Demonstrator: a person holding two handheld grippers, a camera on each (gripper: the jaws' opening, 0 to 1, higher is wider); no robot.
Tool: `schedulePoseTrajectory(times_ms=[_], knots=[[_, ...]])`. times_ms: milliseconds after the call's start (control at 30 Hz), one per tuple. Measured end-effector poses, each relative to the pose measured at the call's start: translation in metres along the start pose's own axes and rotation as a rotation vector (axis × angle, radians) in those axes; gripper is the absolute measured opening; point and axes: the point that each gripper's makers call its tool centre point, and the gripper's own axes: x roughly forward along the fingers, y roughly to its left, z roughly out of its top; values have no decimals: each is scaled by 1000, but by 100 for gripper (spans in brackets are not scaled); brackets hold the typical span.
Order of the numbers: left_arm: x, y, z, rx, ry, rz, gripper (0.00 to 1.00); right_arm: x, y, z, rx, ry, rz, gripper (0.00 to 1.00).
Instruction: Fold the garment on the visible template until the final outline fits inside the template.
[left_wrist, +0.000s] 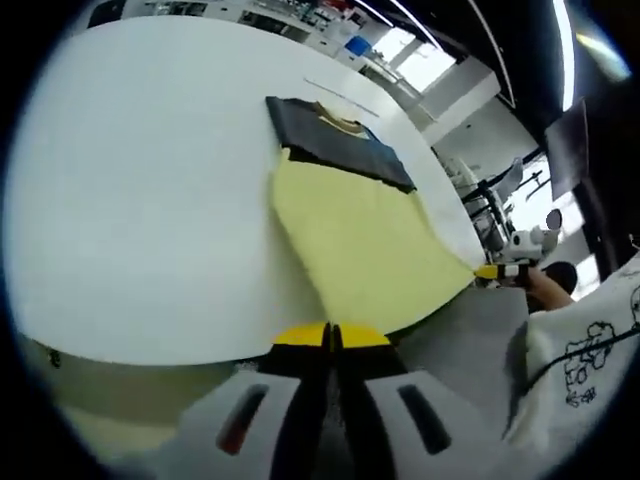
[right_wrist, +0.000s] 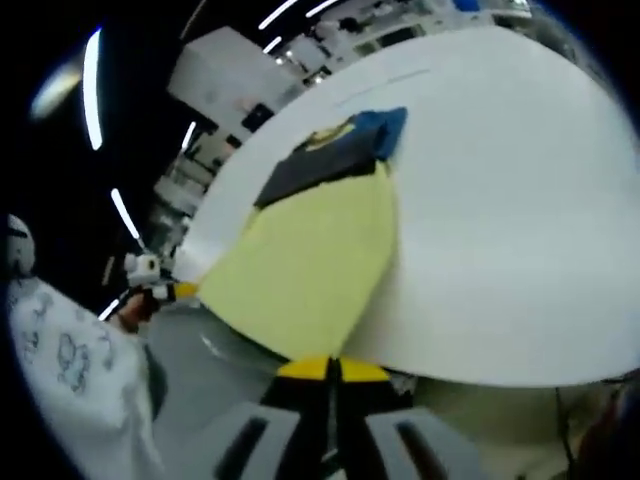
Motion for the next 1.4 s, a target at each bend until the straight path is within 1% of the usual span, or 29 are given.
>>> schedulePoseTrajectory(times_ms=[67, 133, 167, 267, 300, 333, 367, 400, 433, 467, 500, 533, 633, 667, 733, 800, 867, 933, 967, 1033, 1100, 1133, 1167, 1267, 1300, 1367, 1400], knots=[[-3, 1, 7, 4, -18, 2, 0, -3, 1, 7, -1, -16, 5, 0], [-6, -2, 19, -14, -53, -13, 0, -8, 8, 18, 23, -54, 37, 0], [-8, -2, 26, -26, -72, -27, 0, -9, 9, 21, 24, -62, 40, 0], [-12, -5, 49, -2, -111, -32, 0, -19, 15, 44, 25, -130, 60, 0], [-13, -6, 58, 15, -123, -34, 0, -24, 19, 57, 26, -167, 76, 0], [-14, -6, 70, 36, -140, -34, 0, -26, 21, 66, 25, -190, 87, 0], [-14, -7, 74, 41, -145, -35, 0, -30, 26, 79, 23, -222, 105, 0], [-15, -9, 86, 59, -156, -48, 0, -33, 28, 91, 18, -251, 116, 0], [-15, -10, 93, 57, -167, -59, 0, -35, 30, 100, 11, -271, 129, 0], [-15, -16, 107, 28, -198, -103, 0, -36, 30, 105, 8, -274, 141, 0], [-15, -17, 114, 28, -206, -117, 0, -35, 27, 110, 7, -270, 140, 0], [-13, -14, 123, 34, -210, -114, 0, -34, 24, 116, 11, -270, 140, 0], [-5, -12, 146, 52, -220, -121, 0, -29, 30, 134, -7, -294, 136, 0], [-2, -14, 155, 58, -230, -134, 0, -28, 33, 139, -9, -303, 137, 0], [2, -16, 173, 50, -253, -160, 0, -25, 37, 155, -20, -326, 137, 0], [8, -15, 186, 75, -262, -157, 0, -21, 38, 169, -28, -338, 128, 0], [12, -13, 194, 86, -258, -146, 0, -17, 39, 184, -48, -350, 124, 0], [17, -10, 206, 113, -254, -138, 0, -12, 37, 199, -60, -360, 110, 0], [21, -8, 214, 122, -254, -134, 0, -11, 35, 206, -68, -369, 107, 0], [28, -6, 226, 145, -260, -130, 0, -7, 26, 223, -74, -377, 92, 0], [36, -3, 234, 150, -258, -123, 0, -3, 18, 235, -77, -385, 83, 0], [43, -3, 238, 165, -263, -113, 0, 0, 10, 244, -72, -387, 72, 0], [50, -7, 240, 166, -266, -109, 0, 4, 5, 250, -82, -384, 67, 0], [65, -4, 249, 156, -272, -109, 0, 15, -12, 261, -90, -354, 34, 0], [69, 1, 253, 156, -275, -95, 0, 16, -15, 266, -92, -354, 28, 0], [75, -1, 260, 146, -289, -97, 0, 18, -22, 278, -82, -366, 21, 0], [78, 1, 267, 131, -302, -102, 0, 19, -24, 284, -80, -376, 19, 0]])
